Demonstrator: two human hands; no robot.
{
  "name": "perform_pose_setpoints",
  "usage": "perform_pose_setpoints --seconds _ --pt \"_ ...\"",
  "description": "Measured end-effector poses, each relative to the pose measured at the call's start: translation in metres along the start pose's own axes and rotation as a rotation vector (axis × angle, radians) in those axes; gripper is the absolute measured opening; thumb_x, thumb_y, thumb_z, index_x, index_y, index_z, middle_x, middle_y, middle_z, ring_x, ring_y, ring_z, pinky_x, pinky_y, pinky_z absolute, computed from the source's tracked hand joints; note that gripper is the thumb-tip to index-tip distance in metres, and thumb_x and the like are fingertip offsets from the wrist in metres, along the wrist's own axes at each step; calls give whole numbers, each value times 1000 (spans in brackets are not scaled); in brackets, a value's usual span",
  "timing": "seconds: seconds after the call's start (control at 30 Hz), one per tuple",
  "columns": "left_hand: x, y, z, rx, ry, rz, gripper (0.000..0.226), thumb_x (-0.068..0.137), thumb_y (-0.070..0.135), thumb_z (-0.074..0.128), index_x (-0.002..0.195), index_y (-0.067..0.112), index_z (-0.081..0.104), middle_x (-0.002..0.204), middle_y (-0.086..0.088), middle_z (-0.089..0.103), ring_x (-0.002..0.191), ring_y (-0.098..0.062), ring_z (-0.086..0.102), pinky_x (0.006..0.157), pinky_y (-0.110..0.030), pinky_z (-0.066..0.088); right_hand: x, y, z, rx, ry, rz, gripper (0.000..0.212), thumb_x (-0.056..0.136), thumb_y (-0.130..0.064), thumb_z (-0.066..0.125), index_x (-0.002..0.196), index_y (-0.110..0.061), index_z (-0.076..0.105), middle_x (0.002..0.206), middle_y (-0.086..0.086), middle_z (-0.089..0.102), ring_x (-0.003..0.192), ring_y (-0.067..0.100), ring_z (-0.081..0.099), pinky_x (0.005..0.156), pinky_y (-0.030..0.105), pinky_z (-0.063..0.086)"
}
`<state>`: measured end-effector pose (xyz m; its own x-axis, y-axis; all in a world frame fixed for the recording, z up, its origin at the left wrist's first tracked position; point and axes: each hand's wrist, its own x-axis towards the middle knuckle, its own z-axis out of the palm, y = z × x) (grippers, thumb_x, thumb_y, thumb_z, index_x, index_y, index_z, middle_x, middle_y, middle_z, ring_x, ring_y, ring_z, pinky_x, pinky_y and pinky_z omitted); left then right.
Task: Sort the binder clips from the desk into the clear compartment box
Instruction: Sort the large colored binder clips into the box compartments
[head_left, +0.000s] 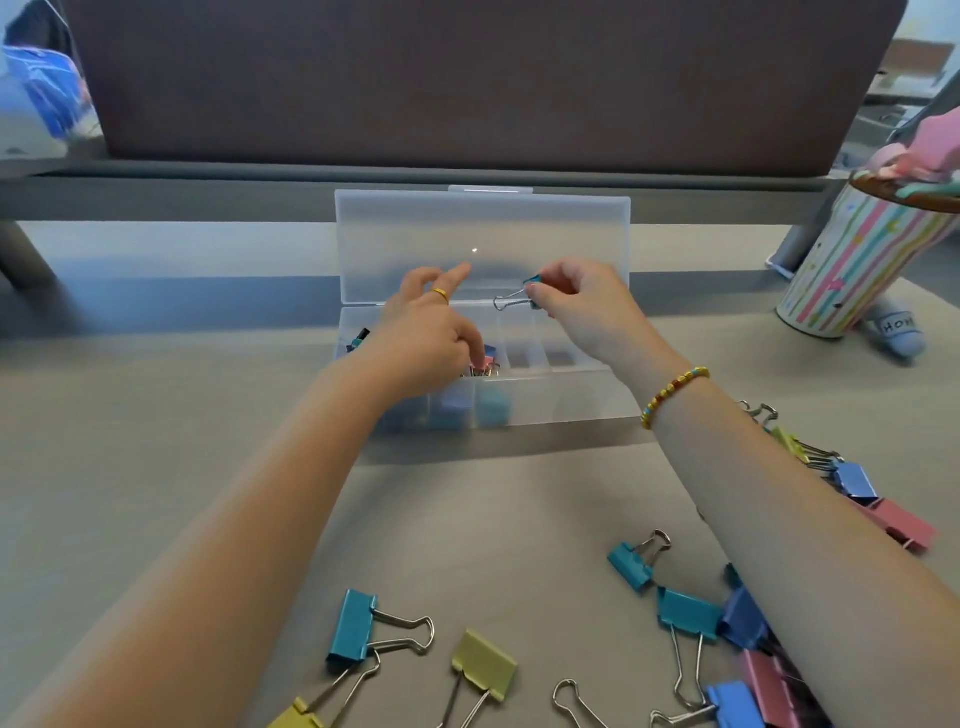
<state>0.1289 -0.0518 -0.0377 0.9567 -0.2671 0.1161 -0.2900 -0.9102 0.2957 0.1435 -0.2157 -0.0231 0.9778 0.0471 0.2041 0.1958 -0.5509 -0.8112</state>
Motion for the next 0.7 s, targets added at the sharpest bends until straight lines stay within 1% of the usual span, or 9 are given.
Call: perform_pose_setpoints --seconds 0.1,0.17,0.27,0.33,0.4,0.47,0.53,0.6,0.7 --pt "3 4 -1 40 -78 -35 37 91 15 42 97 37 72 158 5 -8 143 -21 -12 118 -37 -1 -2 0 2 -36 -23 5 7 92 -19 58 95 -13 60 83 1 59 74 11 50 61 15 38" --pt "6 4 0 53 -99 -50 34 92 18 43 98 36 71 158 4 -11 143 -21 -16 118 -38 -6 -4 0 3 -87 -39 -8 7 91 -21 60 93 -14 60 78 -1 57 70 10 48 57 15 36" --pt "8 1 2 51 -43 -80 34 93 17 44 102 36 71 157 4 -11 143 -21 -16 118 -38 -5 -7 1 4 -108 -68 -65 7 87 -20 64 86 -15 60 68 -5 51 62 9 43 58 21 36" --pt "8 -1 5 46 -18 -89 37 94 15 43 106 37 69 158 4 -9 144 -21 -15 118 -39 -4 -10 2 4 -169 -94 -113 8 85 -21 67 85 -15 62 69 -5 51 61 6 42 57 20 35" --pt "9 -3 5 5 -33 -96 39 94 13 41 108 36 68 158 3 -7 144 -21 -13 119 -39 -3 -12 1 5 -263 -137 -160 11 83 -22 69 81 -16 61 76 -2 52 62 6 42 56 20 34" --pt "10 -4 3 -35 -25 -91 43 92 8 39 109 35 68 158 0 -3 144 -21 -11 118 -37 0 -12 0 6 -377 -191 -201 13 82 -25 70 81 -16 61 84 0 52 71 13 46 62 25 36" --pt "11 -4 0 -90 28 -82 47 90 2 36 108 31 69 158 -4 3 144 -22 -6 116 -35 2 -11 -1 9 -515 -223 -263 13 84 -26 68 86 -14 64 89 1 51 83 18 48 70 28 39" --pt "10 -3 -2 -158 90 -104 46 89 -2 35 105 24 69 157 -7 10 144 -22 -2 116 -34 5 -9 -3 12 -640 -242 -328 16 86 -28 65 92 -14 65 93 0 50 92 20 47 76 33 43" --pt "6 -4 -4 -174 123 -130 43 90 -2 35 108 19 67 156 -8 15 144 -24 0 116 -36 4 -7 -5 17 -776 -265 -396 15 89 -26 62 100 -15 64 101 2 52 100 21 47 79 36 44"
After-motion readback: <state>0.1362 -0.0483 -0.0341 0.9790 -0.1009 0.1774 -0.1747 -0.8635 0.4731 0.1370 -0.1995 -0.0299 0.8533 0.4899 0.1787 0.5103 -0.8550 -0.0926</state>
